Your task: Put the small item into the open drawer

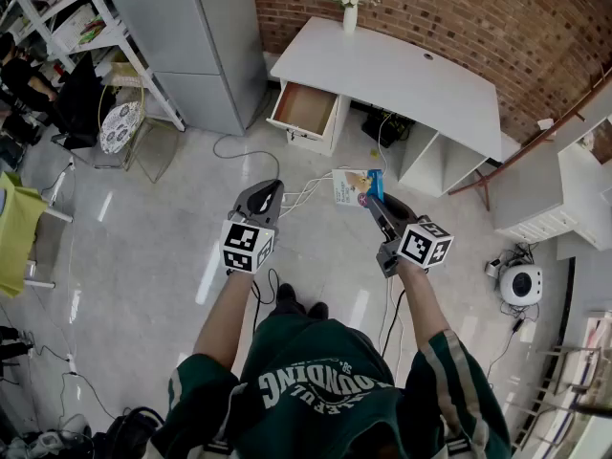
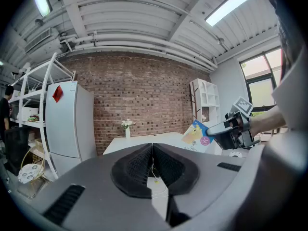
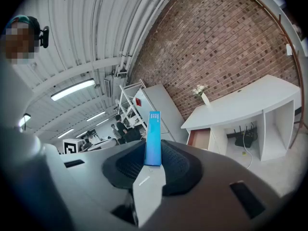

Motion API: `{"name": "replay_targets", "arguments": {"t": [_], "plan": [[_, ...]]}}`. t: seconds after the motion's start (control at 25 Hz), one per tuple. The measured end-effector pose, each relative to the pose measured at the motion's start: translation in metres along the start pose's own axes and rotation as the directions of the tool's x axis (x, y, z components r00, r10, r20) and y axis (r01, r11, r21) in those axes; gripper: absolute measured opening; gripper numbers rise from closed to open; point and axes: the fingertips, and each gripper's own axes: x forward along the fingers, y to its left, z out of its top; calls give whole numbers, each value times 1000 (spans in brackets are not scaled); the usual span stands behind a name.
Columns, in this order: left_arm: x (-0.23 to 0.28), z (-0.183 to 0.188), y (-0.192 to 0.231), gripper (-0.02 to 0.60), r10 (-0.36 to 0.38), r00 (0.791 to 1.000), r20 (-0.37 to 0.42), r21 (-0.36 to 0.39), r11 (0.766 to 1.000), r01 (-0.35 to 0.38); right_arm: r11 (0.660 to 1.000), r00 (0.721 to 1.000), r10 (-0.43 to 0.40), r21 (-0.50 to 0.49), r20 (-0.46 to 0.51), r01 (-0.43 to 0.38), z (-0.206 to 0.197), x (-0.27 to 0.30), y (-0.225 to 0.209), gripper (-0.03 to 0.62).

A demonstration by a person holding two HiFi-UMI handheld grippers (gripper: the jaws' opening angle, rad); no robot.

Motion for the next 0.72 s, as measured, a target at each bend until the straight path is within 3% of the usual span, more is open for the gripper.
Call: {"name": "replay_targets", "arguments": {"t": [0.72], "plan": [[-3, -6, -13, 15, -7, 1000, -8, 0, 1000, 7, 1000, 1000, -5, -20, -11, 5, -9, -8, -1, 109]]}}
